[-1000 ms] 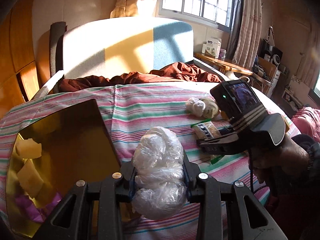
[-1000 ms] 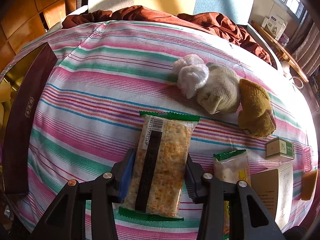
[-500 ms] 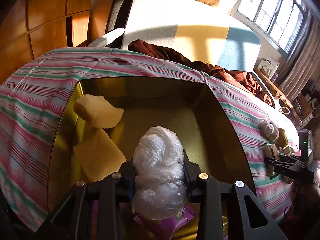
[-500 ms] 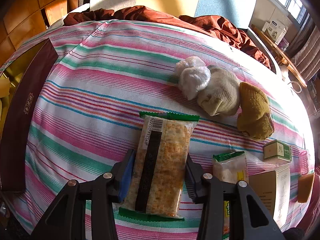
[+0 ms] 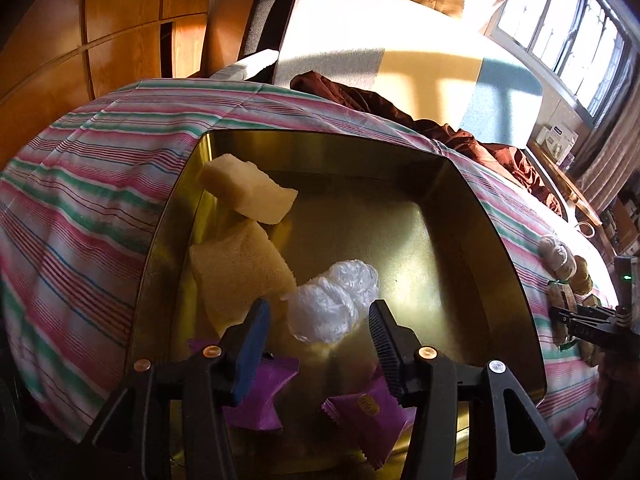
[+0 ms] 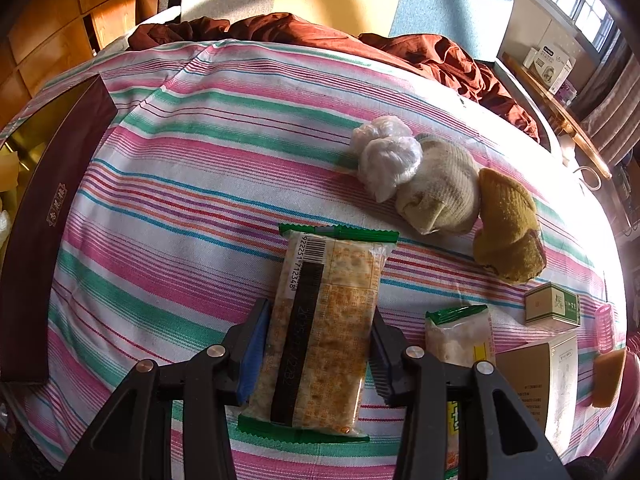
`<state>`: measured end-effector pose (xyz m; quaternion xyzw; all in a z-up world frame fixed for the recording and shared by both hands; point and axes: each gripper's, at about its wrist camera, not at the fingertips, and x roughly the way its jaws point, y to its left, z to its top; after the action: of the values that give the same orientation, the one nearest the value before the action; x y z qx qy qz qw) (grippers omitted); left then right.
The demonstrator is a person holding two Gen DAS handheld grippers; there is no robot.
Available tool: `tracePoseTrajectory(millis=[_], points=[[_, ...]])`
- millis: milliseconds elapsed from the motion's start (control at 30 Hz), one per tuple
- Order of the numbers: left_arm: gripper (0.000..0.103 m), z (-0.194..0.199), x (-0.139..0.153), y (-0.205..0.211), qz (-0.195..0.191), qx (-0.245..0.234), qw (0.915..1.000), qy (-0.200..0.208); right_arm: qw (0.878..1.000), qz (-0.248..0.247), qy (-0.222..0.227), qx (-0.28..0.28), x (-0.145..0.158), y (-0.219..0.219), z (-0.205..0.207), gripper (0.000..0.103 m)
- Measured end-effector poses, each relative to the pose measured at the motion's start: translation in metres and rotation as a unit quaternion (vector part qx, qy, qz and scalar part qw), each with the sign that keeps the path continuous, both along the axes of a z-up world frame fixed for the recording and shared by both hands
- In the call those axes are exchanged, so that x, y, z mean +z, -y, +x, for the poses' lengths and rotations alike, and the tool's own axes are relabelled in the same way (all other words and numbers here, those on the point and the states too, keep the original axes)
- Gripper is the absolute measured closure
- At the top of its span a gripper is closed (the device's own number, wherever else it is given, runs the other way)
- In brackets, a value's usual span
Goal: Organize objects
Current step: 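Carry the plastic bag into the gold tray and open the left gripper, then carry the cracker packet into the gold tray and open the right gripper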
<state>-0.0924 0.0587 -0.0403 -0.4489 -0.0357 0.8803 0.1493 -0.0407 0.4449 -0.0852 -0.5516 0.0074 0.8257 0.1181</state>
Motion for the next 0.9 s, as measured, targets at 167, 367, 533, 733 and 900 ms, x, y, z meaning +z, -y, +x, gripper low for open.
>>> tracePoseTrajectory(millis=[167, 367, 533, 733, 900], points=[[0.049, 0.023, 0.010, 0.008, -0.016, 0.010, 0.9993, -0.033, 1.000, -0.013, -0.002, 0.003, 0.002, 0.006, 0.003, 0.058], [0.046, 0.042, 0.022, 0.011, -0.046, 0.006, 0.9960, -0.076, 0.997, -0.072, -0.043, 0.004, 0.021, 0.018, 0.006, 0.059], [0.046, 0.045, 0.022, 0.021, -0.043, 0.013, 0.9964, -0.073, 0.991, -0.094, -0.093, 0.031, 0.053, 0.056, 0.008, 0.059], [0.046, 0.046, 0.020, 0.032, -0.033, 0.021, 0.9968, -0.069, 0.979, -0.116, -0.136, 0.098, 0.090, 0.120, 0.000, 0.059], [0.044, 0.046, 0.024, 0.048, -0.025, 0.034, 0.9962, -0.076, 0.973, -0.125, -0.124, 0.150, 0.086, 0.175, -0.016, 0.059]])
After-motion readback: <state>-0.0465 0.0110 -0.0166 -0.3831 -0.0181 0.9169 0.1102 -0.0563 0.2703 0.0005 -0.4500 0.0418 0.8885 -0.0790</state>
